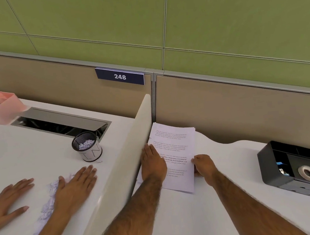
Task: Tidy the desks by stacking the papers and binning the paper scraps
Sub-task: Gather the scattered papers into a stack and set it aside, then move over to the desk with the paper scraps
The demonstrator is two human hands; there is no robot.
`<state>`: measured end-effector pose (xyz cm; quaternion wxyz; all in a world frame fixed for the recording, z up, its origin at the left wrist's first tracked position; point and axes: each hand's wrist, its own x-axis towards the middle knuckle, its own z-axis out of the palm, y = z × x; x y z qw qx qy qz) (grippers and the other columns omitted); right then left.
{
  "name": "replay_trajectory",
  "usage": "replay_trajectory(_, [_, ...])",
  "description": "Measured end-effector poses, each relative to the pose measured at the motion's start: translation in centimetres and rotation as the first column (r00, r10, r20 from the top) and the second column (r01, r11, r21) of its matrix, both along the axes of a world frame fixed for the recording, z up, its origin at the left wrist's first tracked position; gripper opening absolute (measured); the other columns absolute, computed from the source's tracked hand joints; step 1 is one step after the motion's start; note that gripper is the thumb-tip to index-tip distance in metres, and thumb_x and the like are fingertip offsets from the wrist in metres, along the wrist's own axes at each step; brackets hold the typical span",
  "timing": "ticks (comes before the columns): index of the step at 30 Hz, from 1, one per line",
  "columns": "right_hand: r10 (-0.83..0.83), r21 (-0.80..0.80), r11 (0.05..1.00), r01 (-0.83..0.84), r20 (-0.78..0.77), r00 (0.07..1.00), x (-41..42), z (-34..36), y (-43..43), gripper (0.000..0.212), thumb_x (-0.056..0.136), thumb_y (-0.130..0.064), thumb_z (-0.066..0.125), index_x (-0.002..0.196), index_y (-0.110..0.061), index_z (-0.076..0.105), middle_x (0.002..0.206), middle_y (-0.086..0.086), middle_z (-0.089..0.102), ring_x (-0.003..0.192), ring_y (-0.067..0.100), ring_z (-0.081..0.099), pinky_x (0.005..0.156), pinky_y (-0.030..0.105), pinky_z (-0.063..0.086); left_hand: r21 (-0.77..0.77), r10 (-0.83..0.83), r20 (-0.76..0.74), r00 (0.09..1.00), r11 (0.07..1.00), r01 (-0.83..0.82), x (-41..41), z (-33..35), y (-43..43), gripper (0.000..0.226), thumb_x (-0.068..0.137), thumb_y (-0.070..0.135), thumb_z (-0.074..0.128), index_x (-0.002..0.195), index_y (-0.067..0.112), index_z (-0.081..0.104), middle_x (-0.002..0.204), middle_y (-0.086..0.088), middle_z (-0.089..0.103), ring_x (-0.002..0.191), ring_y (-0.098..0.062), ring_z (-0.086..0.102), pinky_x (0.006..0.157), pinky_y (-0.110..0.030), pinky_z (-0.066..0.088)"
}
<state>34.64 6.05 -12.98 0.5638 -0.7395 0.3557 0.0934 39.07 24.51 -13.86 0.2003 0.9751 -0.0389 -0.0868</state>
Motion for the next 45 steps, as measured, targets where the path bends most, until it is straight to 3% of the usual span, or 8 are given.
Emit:
replay_trajectory(2, [0.038, -0.038, 0.999, -0.038, -0.013, 0.999, -1.1, 0.1, 0.5, 0.022, 0.099, -0.012, 0.049, 0.089, 0.001, 0.063, 0.096, 0.024, 0.07, 0.081, 0.035, 0.069, 0.061, 0.035, 0.058, 0.064, -0.037, 0.009, 0.999, 0.997, 0.037, -0.7, 0.2, 0.5, 0.069, 0.107, 0.033, 0.036, 0.16, 0.001, 0.006, 0.169, -0.018, 0.003, 0.157, -0.032, 0.007, 0.128, -0.04, 0.008])
replay_trajectory(4, [0.142, -0.27, 0.951, -0.152, -0.055, 0.988, -2.5, 0.4, 0.7, 0.027, 0.1, -0.023, 0.049, 0.085, -0.006, 0.063, 0.094, 0.018, 0.068, 0.087, 0.034, 0.065, 0.076, 0.043, 0.056, 0.14, -0.083, 0.016, 0.996, 0.987, 0.08, -1.4, 0.5, 0.6, 0.066, 0.108, 0.035, 0.03, 0.161, 0.003, 0.005, 0.17, -0.017, 0.001, 0.157, -0.032, 0.005, 0.128, -0.043, 0.008])
replay_trajectory(8, [0.305, -0.648, 0.652, -0.394, -0.251, 0.919, -6.8, 1.5, 1.2, 0.046, 0.106, -0.046, 0.033, 0.126, -0.013, 0.057, 0.129, 0.008, 0.059, 0.12, 0.028, 0.055, 0.099, 0.039, 0.044, 0.22, -0.205, -0.009, 0.979, 0.954, 0.202, -3.3, 1.9, -0.2, 0.064, 0.11, 0.038, 0.022, 0.162, 0.006, 0.002, 0.17, -0.014, -0.002, 0.158, -0.031, -0.001, 0.127, -0.044, 0.001])
replay_trajectory(11, [0.336, -0.685, 0.599, -0.415, -0.255, 0.907, -10.1, 2.1, 1.5, 0.059, 0.105, -0.054, 0.026, 0.149, -0.018, 0.038, 0.148, 0.008, 0.047, 0.136, 0.028, 0.044, 0.112, 0.043, 0.037, 0.22, -0.283, -0.027, 0.959, 0.934, 0.282, -5.4, 3.2, -1.2, 0.063, 0.11, 0.039, 0.021, 0.162, 0.01, 0.0, 0.171, -0.012, -0.005, 0.158, -0.03, -0.004, 0.128, -0.044, -0.002])
replay_trajectory(16, [0.36, -0.715, 0.547, -0.435, -0.268, 0.894, -15.4, 2.7, 0.7, 0.075, 0.1, -0.067, 0.013, 0.162, -0.026, 0.0, 0.17, 0.003, -0.001, 0.157, 0.028, -0.003, 0.124, 0.05, -0.001, 0.244, -0.36, -0.027, 0.933, 0.903, 0.355, -10.4, 4.9, -3.0, 0.064, 0.11, 0.043, 0.02, 0.162, 0.014, -0.002, 0.171, -0.01, -0.008, 0.158, -0.03, -0.008, 0.128, -0.046, -0.002])
replay_trajectory(24, [0.421, -0.818, 0.371, -0.438, -0.273, 0.865, -24.9, 4.7, -3.3, 0.084, 0.093, -0.074, 0.002, 0.161, -0.027, -0.011, 0.168, 0.003, -0.017, 0.154, 0.029, -0.019, 0.12, 0.053, -0.013, 0.294, -0.372, 0.008, 0.928, 0.888, 0.354, -20.8, 7.5, -6.2, 0.075, 0.104, 0.06, 0.016, 0.162, 0.018, -0.005, 0.17, -0.008, -0.015, 0.157, -0.029, -0.013, 0.127, -0.05, -0.003])
replay_trajectory(34, [0.436, -0.813, 0.434, -0.389, -0.188, 0.88, -36.9, 8.1, -11.6, 0.081, 0.096, -0.072, 0.01, 0.161, -0.026, -0.008, 0.169, 0.004, -0.011, 0.155, 0.028, -0.015, 0.123, 0.052, -0.008, 0.273, -0.303, 0.045, 0.952, 0.92, 0.28, -34.4, 9.8, -14.6, 0.079, 0.101, 0.065, 0.014, 0.162, 0.02, -0.007, 0.169, -0.006, -0.018, 0.156, -0.03, -0.015, 0.127, -0.049, -0.007])
replay_trajectory(45, [0.276, -0.863, 0.437, -0.254, -0.14, 0.951, -47.2, 11.2, -18.7, 0.082, 0.096, -0.073, 0.01, 0.161, -0.026, -0.009, 0.169, 0.006, -0.01, 0.155, 0.029, -0.015, 0.123, 0.053, -0.007, 0.235, -0.465, 0.123, 0.877, 0.872, 0.43, -42.5, 13.9, -22.3, 0.078, 0.101, 0.064, 0.013, 0.163, 0.02, -0.002, 0.17, -0.006, -0.014, 0.157, -0.028, -0.014, 0.127, -0.048, -0.005])
